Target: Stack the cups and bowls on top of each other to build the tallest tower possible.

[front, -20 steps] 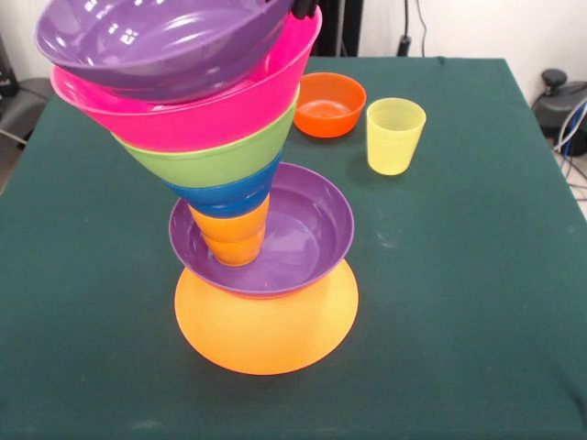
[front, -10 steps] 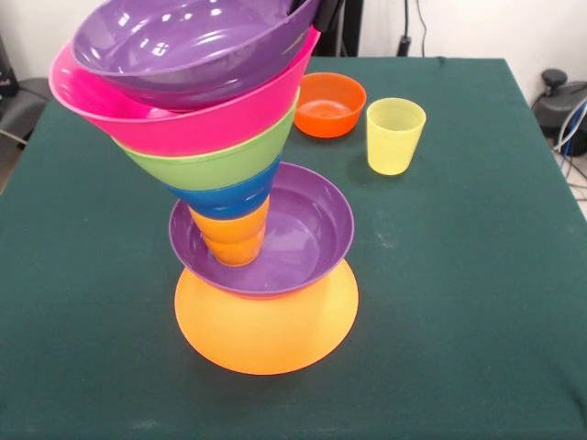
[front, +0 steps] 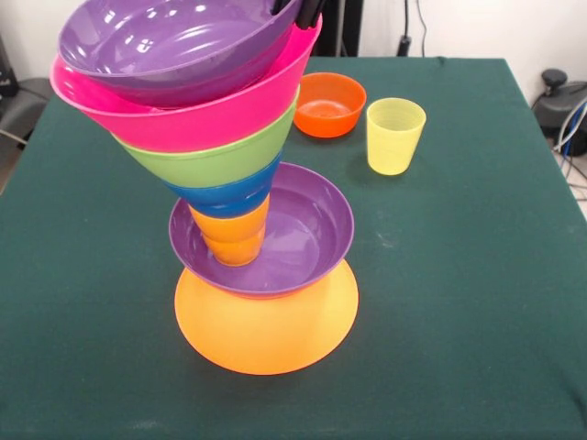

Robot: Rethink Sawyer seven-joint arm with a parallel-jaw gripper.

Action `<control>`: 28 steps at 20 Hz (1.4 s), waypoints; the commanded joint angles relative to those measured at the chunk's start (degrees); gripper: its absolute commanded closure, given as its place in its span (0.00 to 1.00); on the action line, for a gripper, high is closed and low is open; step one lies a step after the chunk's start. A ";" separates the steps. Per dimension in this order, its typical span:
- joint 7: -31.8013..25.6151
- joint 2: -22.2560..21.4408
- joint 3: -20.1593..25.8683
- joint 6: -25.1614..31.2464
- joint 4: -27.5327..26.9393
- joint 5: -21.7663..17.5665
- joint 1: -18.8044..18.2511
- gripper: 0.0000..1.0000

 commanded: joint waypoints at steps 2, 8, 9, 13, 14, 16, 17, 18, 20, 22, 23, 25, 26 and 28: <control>-0.11 0.53 -1.48 -2.56 4.91 -0.46 1.15 1.00; 0.31 0.69 -1.37 -3.45 4.95 -0.26 1.20 1.00; 0.39 0.65 -1.38 -3.60 5.05 -0.27 1.22 1.00; 0.97 0.40 -1.40 -4.85 5.76 -0.12 1.12 0.00; 1.13 0.37 -1.43 -5.03 5.85 -0.11 1.12 0.00; 0.84 0.72 -1.66 -3.85 5.12 -0.46 1.46 0.00; 0.82 0.87 -1.66 -3.85 4.95 -0.46 1.49 0.00; 0.75 0.97 -1.63 -4.02 4.97 -0.41 1.45 0.00; 0.73 1.26 -1.63 -4.08 4.69 -0.50 1.55 0.00; 0.53 1.38 -1.62 -4.21 4.60 -0.56 1.59 0.00; 0.48 1.41 -1.63 -4.24 4.60 -0.57 1.60 0.00; 0.40 1.41 -1.65 -4.35 4.65 -0.53 1.59 0.00; 0.31 1.40 -1.67 -4.27 4.58 -0.55 1.61 0.00; 0.10 1.46 -1.66 -4.31 4.46 -0.58 1.60 0.00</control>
